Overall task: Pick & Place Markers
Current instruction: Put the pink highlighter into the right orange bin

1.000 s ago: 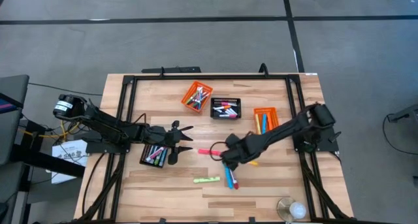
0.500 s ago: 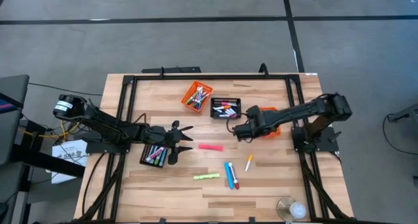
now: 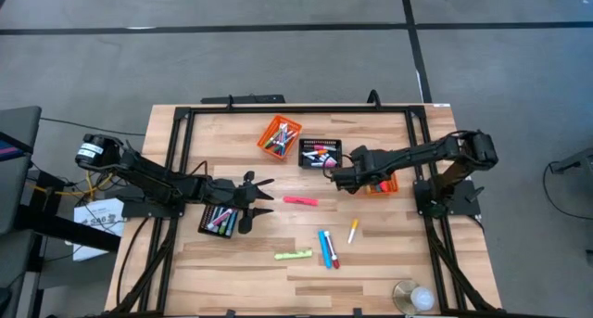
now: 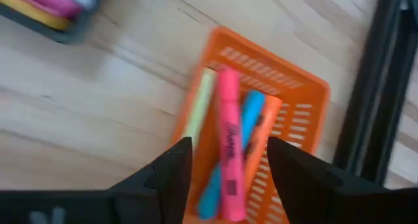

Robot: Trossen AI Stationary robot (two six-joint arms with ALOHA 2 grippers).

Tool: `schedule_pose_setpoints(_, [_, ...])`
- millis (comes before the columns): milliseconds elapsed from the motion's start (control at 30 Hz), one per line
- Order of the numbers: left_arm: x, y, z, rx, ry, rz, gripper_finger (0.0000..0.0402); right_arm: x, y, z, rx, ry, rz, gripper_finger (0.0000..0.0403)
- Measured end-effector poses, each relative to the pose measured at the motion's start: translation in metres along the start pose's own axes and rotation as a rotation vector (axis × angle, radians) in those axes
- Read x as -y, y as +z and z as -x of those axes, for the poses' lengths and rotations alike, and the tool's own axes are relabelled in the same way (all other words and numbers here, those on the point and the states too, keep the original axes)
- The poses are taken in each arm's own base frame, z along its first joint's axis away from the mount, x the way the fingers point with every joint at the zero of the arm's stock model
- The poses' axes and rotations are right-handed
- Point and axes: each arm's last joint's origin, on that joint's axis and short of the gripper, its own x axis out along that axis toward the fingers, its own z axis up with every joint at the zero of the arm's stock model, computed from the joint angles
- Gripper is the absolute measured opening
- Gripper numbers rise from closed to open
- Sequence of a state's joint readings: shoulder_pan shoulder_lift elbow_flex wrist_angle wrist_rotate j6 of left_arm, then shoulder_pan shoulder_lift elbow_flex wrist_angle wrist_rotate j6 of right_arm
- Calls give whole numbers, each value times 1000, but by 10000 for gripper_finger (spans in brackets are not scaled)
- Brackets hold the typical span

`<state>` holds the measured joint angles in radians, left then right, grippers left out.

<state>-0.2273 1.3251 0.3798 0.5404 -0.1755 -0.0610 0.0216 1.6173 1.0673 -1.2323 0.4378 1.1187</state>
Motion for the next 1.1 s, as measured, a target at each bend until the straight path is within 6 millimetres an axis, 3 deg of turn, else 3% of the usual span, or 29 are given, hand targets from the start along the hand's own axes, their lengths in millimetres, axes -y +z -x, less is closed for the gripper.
schedule_pose_setpoints(200, [0,0,0,0,0,0,172,-31,-6,31,100,270,44,195])
schedule_pose_setpoints(433, [0,0,0,0,0,0,172,-94,-28,53,425,597,452,179])
schedule_pose_setpoints(533, [0,0,0,0,0,0,172,-120,-31,43,540,589,590,174])
schedule_pose_setpoints(667, [0,0,0,1,0,0,172,-141,-18,13,574,521,656,173])
schedule_pose_setpoints(800, [0,0,0,1,0,-4,172,-143,5,-10,543,458,643,172])
schedule_pose_setpoints(1000, [0,0,0,0,0,-4,172,-132,32,-25,520,413,601,160])
schedule_pose_setpoints(1100, [0,0,0,0,0,-4,172,-129,40,-30,458,498,626,157])
